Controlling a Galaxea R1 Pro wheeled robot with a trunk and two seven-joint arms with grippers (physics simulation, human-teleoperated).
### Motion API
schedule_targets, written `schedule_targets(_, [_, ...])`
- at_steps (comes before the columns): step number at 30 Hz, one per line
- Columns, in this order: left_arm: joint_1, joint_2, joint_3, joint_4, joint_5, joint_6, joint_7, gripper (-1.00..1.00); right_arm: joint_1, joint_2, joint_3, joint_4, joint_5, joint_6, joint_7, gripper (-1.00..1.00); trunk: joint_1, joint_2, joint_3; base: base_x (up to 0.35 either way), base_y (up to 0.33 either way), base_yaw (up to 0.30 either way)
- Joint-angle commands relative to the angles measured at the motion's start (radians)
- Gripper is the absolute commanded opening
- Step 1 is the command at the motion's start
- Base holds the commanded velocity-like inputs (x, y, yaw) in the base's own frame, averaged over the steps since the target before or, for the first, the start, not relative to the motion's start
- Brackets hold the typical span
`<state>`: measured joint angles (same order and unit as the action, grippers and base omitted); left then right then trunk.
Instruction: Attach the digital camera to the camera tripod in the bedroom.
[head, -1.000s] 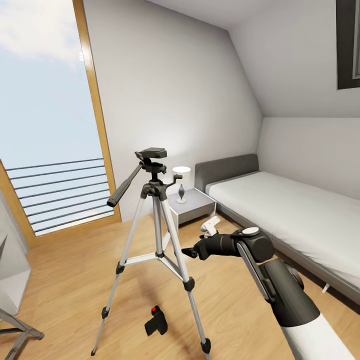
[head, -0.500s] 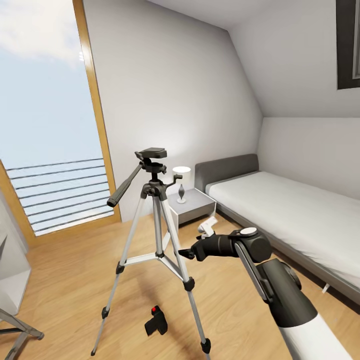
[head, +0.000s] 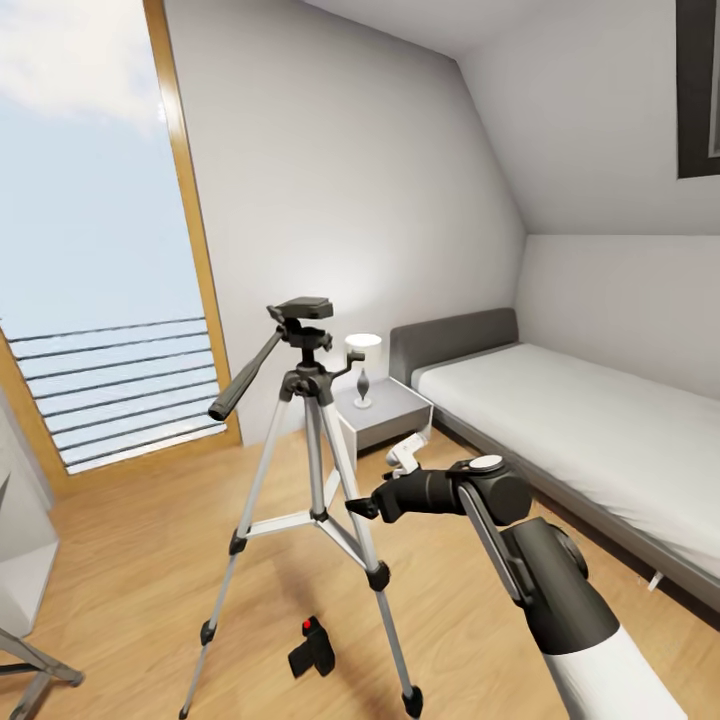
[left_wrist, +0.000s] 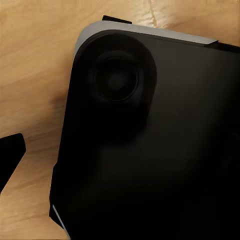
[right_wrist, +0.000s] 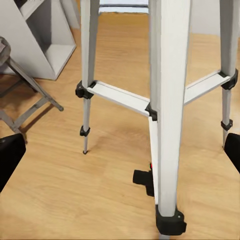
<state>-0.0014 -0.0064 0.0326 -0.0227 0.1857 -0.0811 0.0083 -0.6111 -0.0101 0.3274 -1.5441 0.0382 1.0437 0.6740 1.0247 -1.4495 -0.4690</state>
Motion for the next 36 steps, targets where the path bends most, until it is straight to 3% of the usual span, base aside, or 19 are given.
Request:
schedule_targets(1, [0.000, -0.001, 0.003, 0.000, 0.004, -0.002, 0.001, 1.00, -0.001, 0.003, 0.001, 0.002, 0.006, 0.003, 0.004, 1.00, 0.000, 0.000, -0.001, 0.211, 0.000, 0.000])
schedule_targets(36, [0.000, -0.001, 0.003, 0.000, 0.003, -0.006, 0.001, 1.00, -0.001, 0.032, 0.001, 0.053, 0.009, 0.003, 0.003, 1.00, 0.000, 0.000, -0.001, 0.057, 0.023, 0.000])
